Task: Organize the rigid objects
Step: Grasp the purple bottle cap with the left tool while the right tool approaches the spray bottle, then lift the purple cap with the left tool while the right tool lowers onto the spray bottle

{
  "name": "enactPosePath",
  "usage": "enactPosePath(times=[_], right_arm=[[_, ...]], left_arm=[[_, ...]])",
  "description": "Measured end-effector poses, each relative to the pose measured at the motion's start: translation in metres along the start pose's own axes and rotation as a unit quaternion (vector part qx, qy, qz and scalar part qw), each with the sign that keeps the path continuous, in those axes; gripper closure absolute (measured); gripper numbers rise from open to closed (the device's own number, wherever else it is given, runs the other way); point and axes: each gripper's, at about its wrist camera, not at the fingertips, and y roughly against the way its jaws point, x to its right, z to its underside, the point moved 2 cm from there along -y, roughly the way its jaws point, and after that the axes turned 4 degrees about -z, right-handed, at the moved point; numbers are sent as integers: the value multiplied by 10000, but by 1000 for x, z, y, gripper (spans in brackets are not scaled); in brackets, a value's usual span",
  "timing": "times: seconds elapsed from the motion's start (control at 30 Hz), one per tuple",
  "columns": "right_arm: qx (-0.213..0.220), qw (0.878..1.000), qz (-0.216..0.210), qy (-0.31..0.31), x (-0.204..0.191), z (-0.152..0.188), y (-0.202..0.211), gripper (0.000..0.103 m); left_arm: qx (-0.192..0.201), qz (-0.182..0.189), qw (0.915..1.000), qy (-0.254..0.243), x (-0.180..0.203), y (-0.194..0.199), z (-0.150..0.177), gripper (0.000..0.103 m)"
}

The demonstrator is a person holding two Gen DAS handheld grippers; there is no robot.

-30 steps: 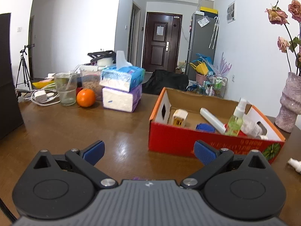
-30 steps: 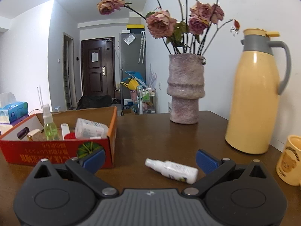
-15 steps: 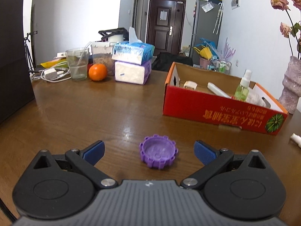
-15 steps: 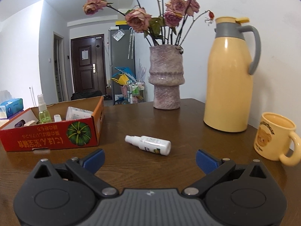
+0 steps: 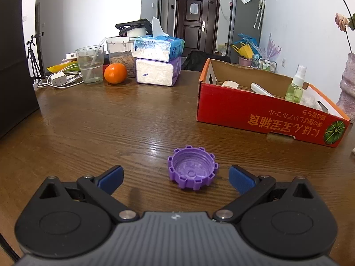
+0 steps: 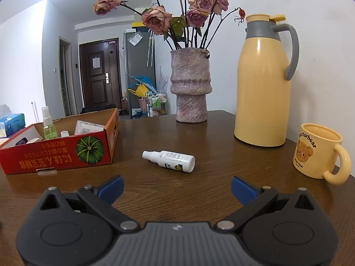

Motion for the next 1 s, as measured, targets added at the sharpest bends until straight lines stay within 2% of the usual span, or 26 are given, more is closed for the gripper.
enactPosePath(times=[0.1,0.17,0.2,0.23,0.3,0.37,0.53,0.77,1.0], right_arm=[[-22,10000,5,7,0,0,-1,0],[-31,10000,5,2,-1,0,-1,0],[-34,10000,7,-4,0,0,-2,0],[-38,10000,10,-9,0,0,-2,0],[-50,10000,18,-16,0,0,-2,0],[-57,10000,32,-19,-1,0,-3,0],[-105,9999,57,-24,-2,0,-6,0],[-252,9996,120,-79,-11,-1,-16,0],[-303,9988,301,-249,-28,-5,-34,0]], left_arm=[[52,-113,9999,-83,4,-9,-4,0],[-66,-165,9998,-122,6,-18,-5,7],[-149,-128,9997,-114,6,-21,-5,18],[-252,-43,9996,-94,5,-24,-5,36],[-256,-3,9996,-103,5,-24,-5,47],[-254,184,9995,-13,3,-23,-5,47],[-127,227,9997,5,5,-21,-10,47],[90,403,9990,-197,22,-19,-19,47],[146,605,9976,-302,33,-22,-25,47]])
